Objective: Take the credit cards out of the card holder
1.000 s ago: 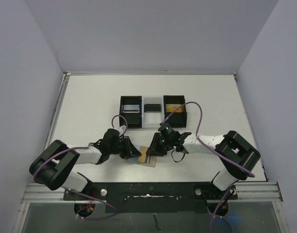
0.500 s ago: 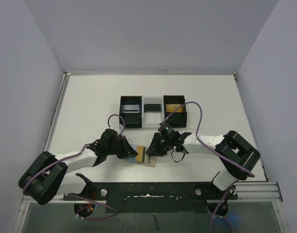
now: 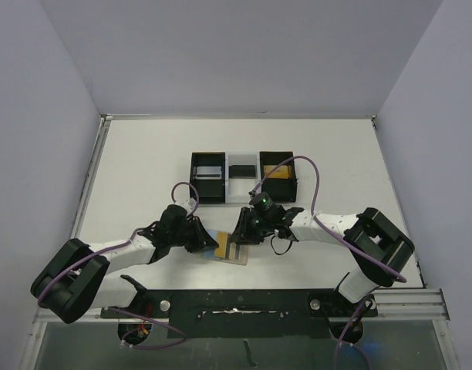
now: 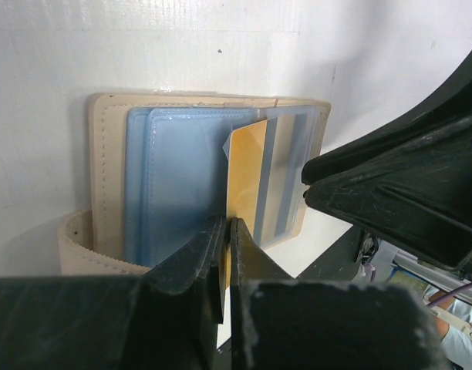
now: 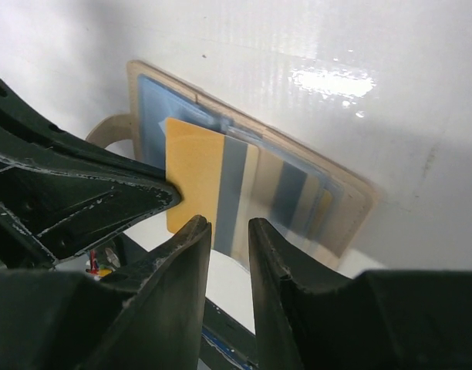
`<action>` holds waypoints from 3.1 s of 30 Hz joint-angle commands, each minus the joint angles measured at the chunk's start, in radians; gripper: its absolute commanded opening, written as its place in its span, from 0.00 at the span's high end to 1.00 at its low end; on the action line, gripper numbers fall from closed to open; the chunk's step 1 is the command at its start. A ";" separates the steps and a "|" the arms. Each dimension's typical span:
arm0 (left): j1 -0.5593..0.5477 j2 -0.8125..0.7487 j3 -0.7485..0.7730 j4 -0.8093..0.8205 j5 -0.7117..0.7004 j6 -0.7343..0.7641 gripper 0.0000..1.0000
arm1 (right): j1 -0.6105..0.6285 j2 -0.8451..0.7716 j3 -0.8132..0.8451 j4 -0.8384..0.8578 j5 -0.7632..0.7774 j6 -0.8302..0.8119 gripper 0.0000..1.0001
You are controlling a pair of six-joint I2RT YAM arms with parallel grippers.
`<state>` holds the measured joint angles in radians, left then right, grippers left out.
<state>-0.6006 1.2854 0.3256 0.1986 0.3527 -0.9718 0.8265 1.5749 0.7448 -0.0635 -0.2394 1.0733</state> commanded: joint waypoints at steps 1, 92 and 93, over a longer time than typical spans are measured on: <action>0.003 -0.009 0.030 0.013 0.005 0.025 1.00 | 0.018 0.023 0.020 0.096 -0.061 -0.001 0.72; 0.010 -0.345 -0.031 0.647 0.151 -0.227 1.00 | -0.239 -0.329 -0.222 0.964 -0.584 0.019 0.69; 0.010 -0.345 -0.031 0.649 0.154 -0.227 1.00 | -0.239 -0.326 -0.220 0.974 -0.589 0.027 0.71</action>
<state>-0.5957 0.9501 0.2901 0.7467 0.4774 -1.1973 0.5903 1.2419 0.4747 0.8150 -0.7555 1.0809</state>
